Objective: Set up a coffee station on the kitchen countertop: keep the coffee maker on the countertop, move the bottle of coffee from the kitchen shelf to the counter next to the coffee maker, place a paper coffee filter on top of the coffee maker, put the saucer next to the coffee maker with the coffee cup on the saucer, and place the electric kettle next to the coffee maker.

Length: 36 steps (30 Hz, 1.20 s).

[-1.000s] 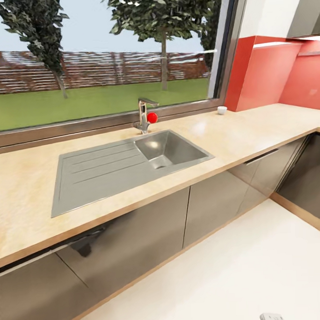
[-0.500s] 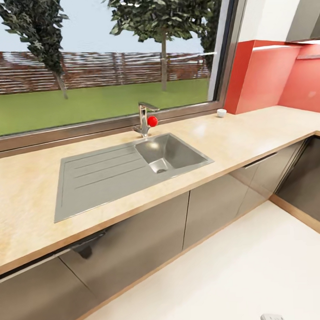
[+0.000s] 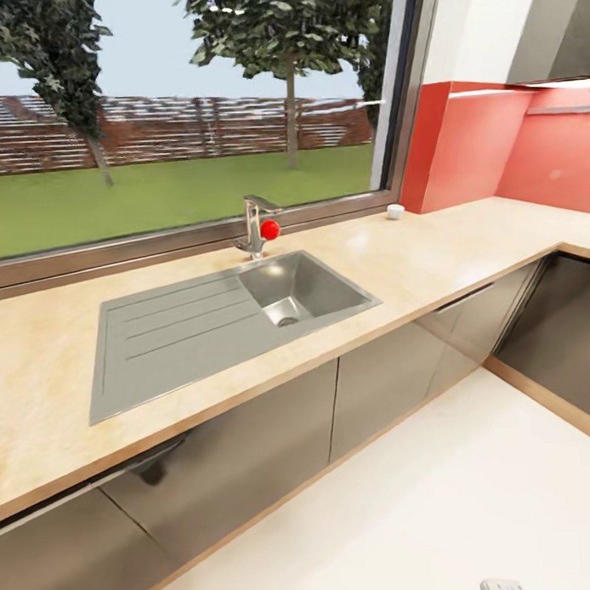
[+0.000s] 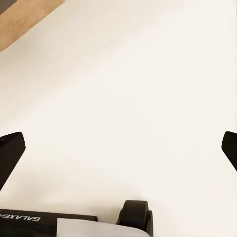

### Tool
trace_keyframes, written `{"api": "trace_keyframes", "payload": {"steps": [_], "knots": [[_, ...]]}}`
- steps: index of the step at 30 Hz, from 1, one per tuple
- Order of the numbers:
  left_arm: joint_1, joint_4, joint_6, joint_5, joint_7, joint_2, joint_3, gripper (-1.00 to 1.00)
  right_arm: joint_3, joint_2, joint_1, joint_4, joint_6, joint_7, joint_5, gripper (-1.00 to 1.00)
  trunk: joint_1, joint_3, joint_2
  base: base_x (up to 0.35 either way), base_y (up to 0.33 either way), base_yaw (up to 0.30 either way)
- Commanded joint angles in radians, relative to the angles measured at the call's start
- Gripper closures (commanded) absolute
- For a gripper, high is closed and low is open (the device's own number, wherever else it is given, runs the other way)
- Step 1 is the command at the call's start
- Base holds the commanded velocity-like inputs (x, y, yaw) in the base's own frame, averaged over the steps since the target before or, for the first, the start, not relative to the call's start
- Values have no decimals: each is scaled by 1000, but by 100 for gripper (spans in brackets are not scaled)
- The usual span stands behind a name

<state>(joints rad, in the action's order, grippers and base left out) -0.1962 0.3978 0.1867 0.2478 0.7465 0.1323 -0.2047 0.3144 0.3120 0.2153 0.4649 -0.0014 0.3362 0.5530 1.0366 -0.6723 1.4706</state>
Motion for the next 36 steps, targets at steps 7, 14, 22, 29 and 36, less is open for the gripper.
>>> {"api": "trace_keyframes", "payload": {"steps": [7,14,22,29,36], "knots": [[0,0,7,5,-1,1,-7,-100,6,1,1,-1,-1,1,10,-100,0,-1,0,0,0,-254],[-1,0,7,5,-1,1,-7,-100,6,1,1,-2,-2,-1,10,-100,0,-1,0,77,-49,-192],[0,0,7,5,-1,1,-7,-100,7,0,1,-2,-2,-1,10,-100,0,0,0,225,-178,-79],[0,0,7,5,-1,1,-7,-100,7,-1,1,-2,-2,-2,10,-100,0,2,0,229,-224,-221],[-1,0,7,5,-2,1,-7,-100,8,-1,1,-2,-3,-2,10,-100,0,6,0,196,-249,-239]]}}
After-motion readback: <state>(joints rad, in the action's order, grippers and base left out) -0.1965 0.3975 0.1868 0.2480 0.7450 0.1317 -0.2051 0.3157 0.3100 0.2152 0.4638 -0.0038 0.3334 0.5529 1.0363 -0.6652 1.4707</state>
